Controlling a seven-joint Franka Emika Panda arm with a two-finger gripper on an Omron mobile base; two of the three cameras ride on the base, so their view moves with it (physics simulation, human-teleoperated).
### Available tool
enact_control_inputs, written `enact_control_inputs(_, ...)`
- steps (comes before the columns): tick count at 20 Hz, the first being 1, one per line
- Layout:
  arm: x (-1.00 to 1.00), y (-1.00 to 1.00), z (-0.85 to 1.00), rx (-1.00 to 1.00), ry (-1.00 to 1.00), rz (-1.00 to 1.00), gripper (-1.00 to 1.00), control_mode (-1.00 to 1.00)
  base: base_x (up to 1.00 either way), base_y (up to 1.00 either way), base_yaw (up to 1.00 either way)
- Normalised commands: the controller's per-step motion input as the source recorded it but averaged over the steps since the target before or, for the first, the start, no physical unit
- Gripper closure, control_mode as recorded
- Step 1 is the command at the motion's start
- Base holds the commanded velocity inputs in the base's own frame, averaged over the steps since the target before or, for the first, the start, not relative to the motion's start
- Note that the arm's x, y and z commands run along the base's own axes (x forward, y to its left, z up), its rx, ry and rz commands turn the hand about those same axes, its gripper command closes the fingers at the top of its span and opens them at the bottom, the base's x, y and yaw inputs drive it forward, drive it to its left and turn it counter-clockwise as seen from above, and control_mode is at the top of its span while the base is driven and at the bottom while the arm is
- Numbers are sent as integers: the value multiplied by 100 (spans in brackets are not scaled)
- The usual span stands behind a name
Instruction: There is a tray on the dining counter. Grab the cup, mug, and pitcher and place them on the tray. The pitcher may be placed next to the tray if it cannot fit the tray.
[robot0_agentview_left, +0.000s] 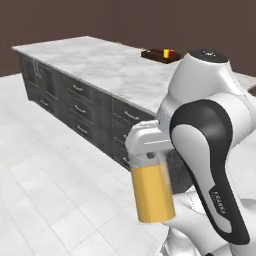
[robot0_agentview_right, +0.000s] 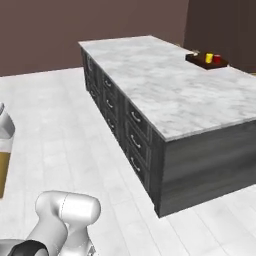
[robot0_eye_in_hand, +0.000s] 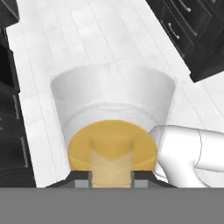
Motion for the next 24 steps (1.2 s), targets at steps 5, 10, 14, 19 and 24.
enact_control_inputs(5,0,0,0,0,0,0,100,100,-15,-40,-80)
enact_control_inputs(10,0,0,0,0,0,0,100,100,-10,-52,-77)
enact_control_inputs(14,0,0,0,0,0,0,100,100,0,-69,-69)
enact_control_inputs(19,0,0,0,0,0,0,100,100,28,-61,-52)
enact_control_inputs(24,0,0,0,0,0,0,100,100,49,-53,-47)
